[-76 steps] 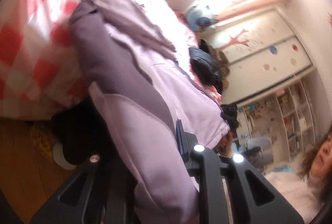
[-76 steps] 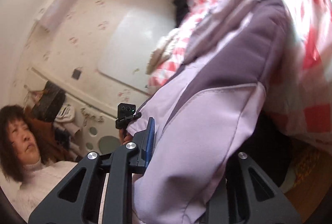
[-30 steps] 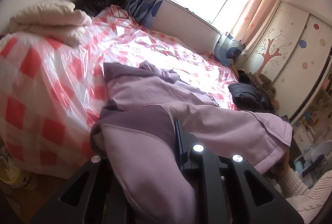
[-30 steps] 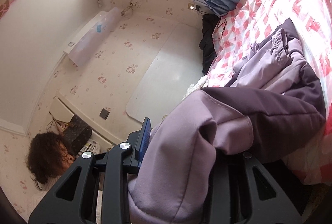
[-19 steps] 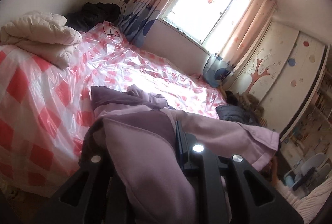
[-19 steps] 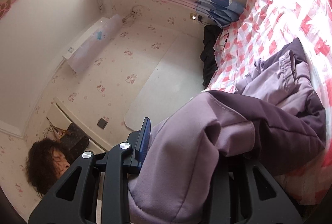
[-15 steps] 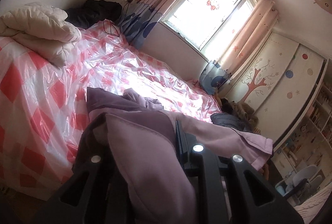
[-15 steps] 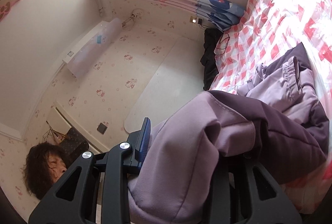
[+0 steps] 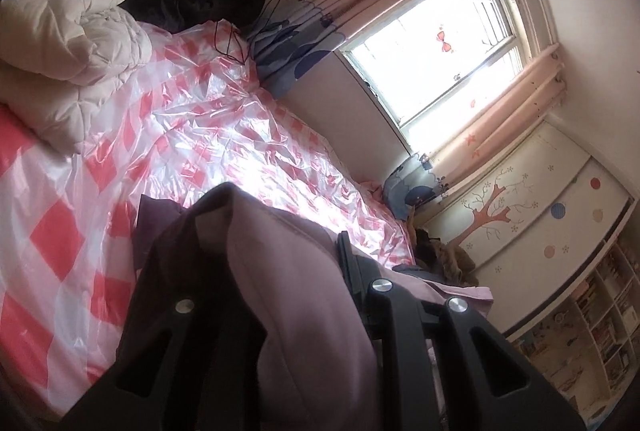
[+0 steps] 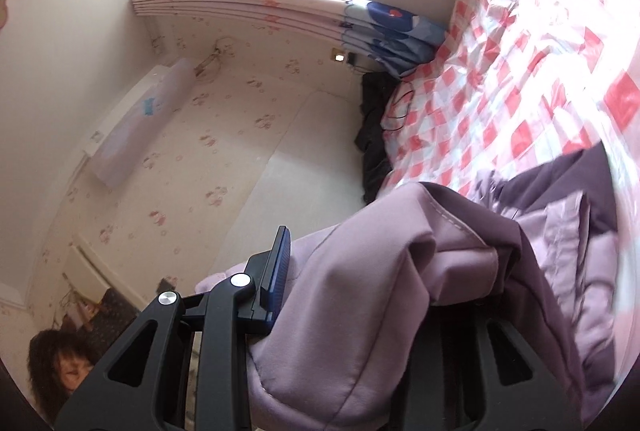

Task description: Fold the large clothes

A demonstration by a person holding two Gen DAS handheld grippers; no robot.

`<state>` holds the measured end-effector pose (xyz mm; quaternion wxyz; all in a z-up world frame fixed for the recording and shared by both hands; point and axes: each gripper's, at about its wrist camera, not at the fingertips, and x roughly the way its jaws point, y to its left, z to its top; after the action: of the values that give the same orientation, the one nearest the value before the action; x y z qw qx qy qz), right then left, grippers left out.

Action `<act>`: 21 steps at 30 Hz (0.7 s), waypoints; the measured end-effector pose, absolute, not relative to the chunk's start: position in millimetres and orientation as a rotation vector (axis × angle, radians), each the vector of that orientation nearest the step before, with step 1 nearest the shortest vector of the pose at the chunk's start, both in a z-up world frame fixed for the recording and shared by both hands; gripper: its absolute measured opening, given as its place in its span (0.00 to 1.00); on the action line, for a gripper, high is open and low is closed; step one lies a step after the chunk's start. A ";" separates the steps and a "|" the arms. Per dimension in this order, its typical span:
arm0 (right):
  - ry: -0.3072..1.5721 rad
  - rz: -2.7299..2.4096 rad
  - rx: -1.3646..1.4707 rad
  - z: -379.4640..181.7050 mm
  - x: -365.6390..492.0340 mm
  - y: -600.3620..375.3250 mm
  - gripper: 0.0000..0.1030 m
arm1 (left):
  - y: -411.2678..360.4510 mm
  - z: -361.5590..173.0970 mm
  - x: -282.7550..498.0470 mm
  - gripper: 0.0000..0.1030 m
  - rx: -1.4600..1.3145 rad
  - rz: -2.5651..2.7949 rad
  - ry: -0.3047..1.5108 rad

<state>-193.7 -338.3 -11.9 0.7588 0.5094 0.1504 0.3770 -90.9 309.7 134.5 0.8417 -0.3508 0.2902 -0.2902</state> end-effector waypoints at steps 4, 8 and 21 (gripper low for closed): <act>0.452 0.673 1.185 -48.6 -125.1 -340.6 0.30 | 302.4 78.4 -17.8 0.17 -0.817 -0.508 0.734; 0.608 0.511 1.254 -108.3 -70.3 -336.0 0.31 | 294.9 -3.8 31.0 0.21 -0.849 -0.367 0.900; 0.461 0.557 1.319 -78.2 -70.1 -337.2 0.94 | 309.4 39.8 44.7 0.83 -1.195 -0.565 0.828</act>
<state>-70.1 -337.2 -78.2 0.7303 0.5990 0.2092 0.2529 44.7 309.4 39.8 0.7109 -0.5388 0.3735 -0.2546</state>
